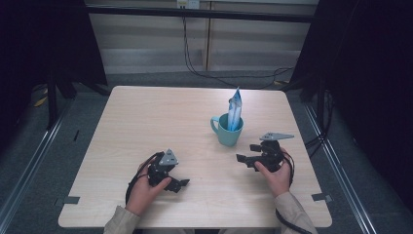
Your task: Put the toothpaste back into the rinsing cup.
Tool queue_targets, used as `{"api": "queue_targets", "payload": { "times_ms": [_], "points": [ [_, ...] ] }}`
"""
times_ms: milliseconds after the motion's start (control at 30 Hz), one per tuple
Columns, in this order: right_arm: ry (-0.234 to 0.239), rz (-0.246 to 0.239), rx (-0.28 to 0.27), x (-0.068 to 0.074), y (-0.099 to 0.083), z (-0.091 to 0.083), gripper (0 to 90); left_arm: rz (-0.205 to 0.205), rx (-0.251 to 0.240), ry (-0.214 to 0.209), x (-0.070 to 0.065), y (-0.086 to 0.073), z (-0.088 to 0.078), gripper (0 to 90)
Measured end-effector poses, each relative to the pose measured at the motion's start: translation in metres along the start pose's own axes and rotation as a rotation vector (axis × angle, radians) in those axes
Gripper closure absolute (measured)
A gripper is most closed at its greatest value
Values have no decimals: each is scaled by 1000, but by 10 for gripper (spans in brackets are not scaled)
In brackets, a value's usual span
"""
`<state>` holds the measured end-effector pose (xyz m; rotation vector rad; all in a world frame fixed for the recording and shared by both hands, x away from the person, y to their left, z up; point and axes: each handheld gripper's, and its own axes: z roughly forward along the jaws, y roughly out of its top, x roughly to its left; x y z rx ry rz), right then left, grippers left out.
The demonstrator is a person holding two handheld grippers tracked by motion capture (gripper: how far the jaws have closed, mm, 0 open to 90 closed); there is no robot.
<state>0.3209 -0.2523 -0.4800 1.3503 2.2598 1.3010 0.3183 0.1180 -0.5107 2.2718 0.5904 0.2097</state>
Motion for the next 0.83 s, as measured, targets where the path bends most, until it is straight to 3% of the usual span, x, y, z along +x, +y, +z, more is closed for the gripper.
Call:
{"api": "queue_targets", "payload": {
  "times_ms": [367,600,833],
  "points": [
    [-37,-9,47,-2,-20,4,182,0,-1,0,0,0,0,78],
    [-71,-44,98,0,-27,9,182,0,0,0,0,0,0,78],
    [-94,-87,100,3,-31,10,168,2,4,-2,0,0,0,75]
  ]
}}
